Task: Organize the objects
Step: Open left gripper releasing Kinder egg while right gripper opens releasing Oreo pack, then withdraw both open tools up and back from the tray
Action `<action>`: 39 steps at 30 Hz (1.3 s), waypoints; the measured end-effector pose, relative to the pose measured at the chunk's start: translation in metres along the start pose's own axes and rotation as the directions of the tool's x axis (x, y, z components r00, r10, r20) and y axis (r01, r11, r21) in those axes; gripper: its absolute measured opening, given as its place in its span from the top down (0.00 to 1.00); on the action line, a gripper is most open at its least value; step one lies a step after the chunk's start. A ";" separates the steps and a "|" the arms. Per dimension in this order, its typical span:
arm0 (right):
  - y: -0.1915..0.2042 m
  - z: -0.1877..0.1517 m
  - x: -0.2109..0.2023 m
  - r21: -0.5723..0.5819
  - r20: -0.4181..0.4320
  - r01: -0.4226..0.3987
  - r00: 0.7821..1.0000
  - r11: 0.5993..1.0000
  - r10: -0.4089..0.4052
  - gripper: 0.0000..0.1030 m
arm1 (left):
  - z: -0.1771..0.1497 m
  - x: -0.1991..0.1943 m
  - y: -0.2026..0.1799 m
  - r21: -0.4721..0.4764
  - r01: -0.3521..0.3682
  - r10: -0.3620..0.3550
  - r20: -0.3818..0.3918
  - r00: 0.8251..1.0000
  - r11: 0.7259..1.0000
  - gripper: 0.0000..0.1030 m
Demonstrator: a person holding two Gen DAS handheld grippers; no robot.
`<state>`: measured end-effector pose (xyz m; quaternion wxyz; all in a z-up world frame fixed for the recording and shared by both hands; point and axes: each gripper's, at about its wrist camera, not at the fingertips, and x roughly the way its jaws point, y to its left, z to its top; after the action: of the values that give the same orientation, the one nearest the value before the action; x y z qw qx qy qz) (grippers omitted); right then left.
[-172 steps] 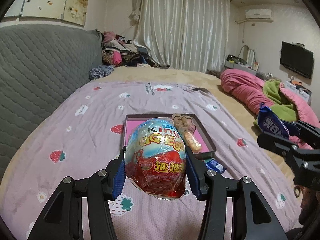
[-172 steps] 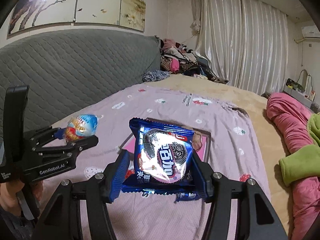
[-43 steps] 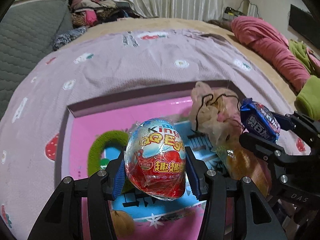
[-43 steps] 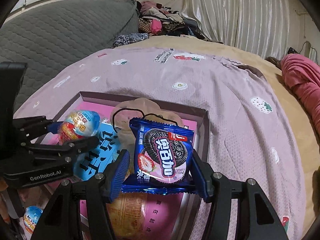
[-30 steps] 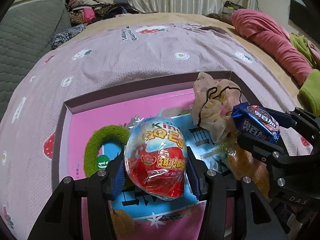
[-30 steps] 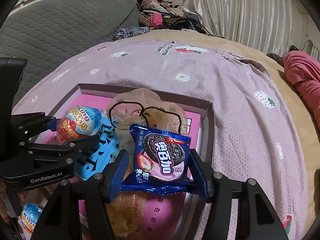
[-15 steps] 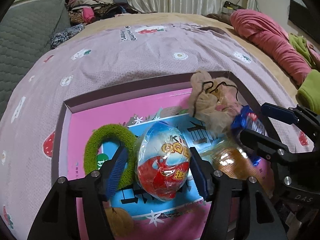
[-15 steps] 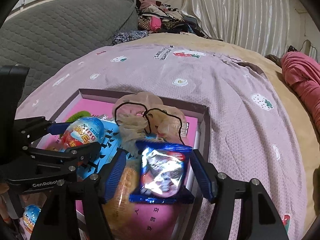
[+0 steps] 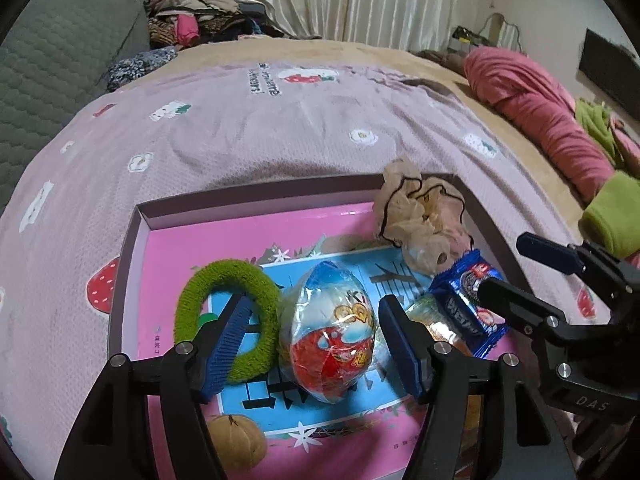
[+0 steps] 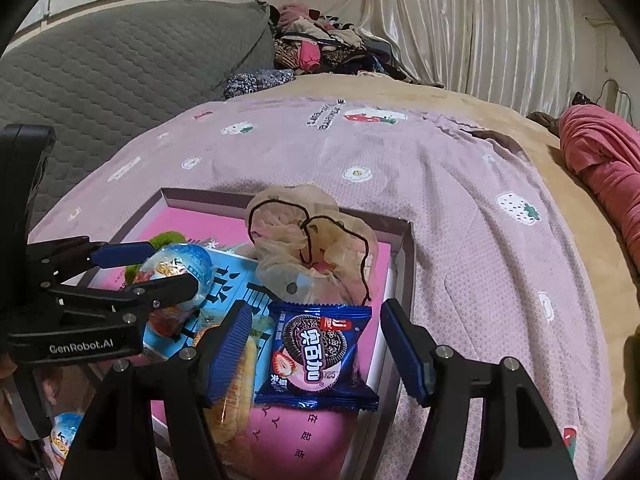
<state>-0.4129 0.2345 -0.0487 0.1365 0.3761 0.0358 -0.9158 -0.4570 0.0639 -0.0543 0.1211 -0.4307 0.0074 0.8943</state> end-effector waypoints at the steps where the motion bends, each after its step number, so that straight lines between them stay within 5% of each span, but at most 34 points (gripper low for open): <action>1: 0.000 0.000 -0.001 0.001 0.002 0.000 1.000 1.000 0.000 0.34 | 0.000 -0.002 0.001 -0.007 0.002 -0.002 0.003 1.000 1.000 0.33; 5: 0.001 0.001 -0.007 0.003 0.015 -0.005 1.000 1.000 0.005 0.32 | 0.002 -0.010 0.002 -0.019 0.004 -0.003 0.027 1.000 1.000 0.31; 7: 0.001 0.002 -0.010 0.006 0.023 -0.008 1.000 1.000 0.008 0.30 | 0.003 -0.015 0.001 -0.017 0.004 -0.003 0.038 0.999 1.000 0.23; 22: 0.005 0.003 -0.031 0.016 0.058 -0.001 0.998 1.000 0.000 0.23 | 0.004 -0.040 0.003 -0.037 -0.026 0.030 0.098 0.995 0.999 0.23; 39: 0.037 0.008 -0.134 -0.013 0.125 0.045 0.991 0.999 -0.043 0.13 | -0.017 -0.143 -0.007 -0.062 -0.061 0.072 0.189 0.979 0.996 0.14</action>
<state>-0.3173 0.2271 0.0519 0.1213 0.3162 0.0426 -0.9399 -0.3571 0.0388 0.0460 0.0793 -0.3456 -0.0147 0.9349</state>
